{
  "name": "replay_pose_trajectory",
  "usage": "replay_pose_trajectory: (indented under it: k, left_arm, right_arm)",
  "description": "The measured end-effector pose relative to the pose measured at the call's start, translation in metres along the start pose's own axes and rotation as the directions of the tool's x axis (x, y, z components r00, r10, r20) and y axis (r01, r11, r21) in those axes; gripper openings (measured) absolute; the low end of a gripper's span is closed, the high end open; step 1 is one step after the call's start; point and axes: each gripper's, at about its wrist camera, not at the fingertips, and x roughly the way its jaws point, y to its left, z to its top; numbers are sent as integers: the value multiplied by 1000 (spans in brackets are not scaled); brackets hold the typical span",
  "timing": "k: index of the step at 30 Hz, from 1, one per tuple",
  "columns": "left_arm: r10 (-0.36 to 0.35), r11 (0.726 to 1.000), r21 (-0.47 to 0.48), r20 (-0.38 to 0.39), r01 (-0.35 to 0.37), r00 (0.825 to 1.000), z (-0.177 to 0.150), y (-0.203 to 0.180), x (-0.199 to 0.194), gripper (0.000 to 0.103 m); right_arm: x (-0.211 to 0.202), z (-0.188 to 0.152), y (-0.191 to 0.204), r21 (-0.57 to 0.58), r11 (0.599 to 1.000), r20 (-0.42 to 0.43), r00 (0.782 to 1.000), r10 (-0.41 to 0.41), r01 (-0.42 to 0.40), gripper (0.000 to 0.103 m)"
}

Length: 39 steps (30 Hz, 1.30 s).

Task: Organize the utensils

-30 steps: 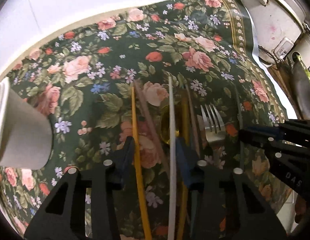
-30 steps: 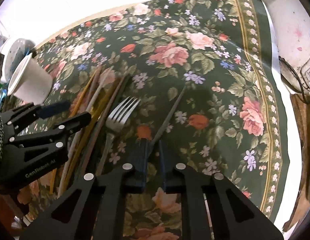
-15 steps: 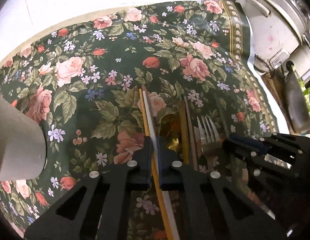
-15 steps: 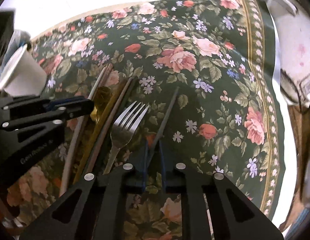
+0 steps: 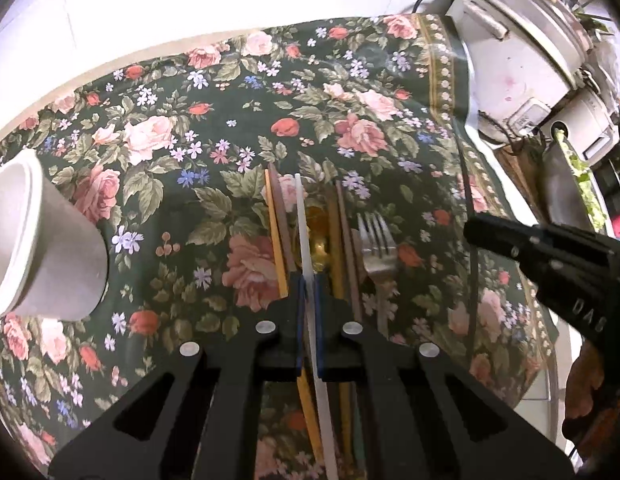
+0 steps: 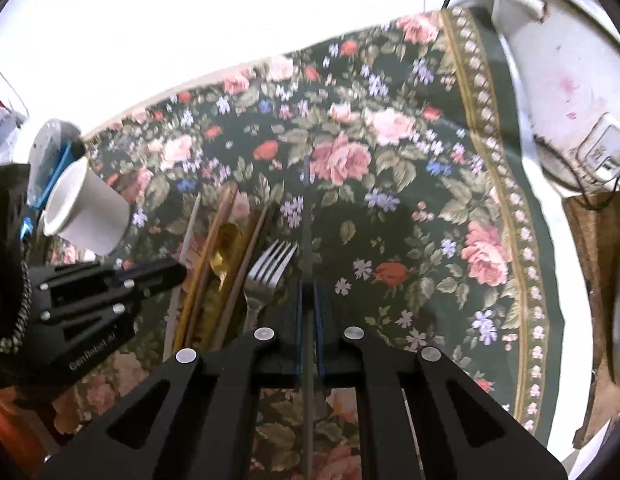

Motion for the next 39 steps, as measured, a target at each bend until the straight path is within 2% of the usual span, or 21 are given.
replay_pose_trajectory:
  k: [3,7,15,21,29,39]
  left_arm:
    - [4,1000,8,25,-4,1000,-2,-6,-15,3]
    - [73,997,28,102,-76,992,-8,-14,-40,3]
    - [95,995,-14,197,-95,976,-21,-13,-80,2]
    - [114,993,-37,251,-108,961,-31,-13,-107,2]
    - [130,991,-74,332,-112,934,-39,-16,-140,1]
    - [166,984,-128,411,-123,896,-31,-14,-169,0]
  right_arm:
    - [-15,1,-1,9,1000,31,999,9,-9,5]
    - [-36,-2,-2,15,1000,79,997,8,-9,5]
    - [-63,-8,6,1,1000,145,989,-6,6,5]
    - [-80,-10,14,-21,1000,188,982,14,-10,5]
    - [-98,-9,30,-71,997,235,971,52,-36,5]
    - [-115,10,46,-146,986,291,949,119,-79,5]
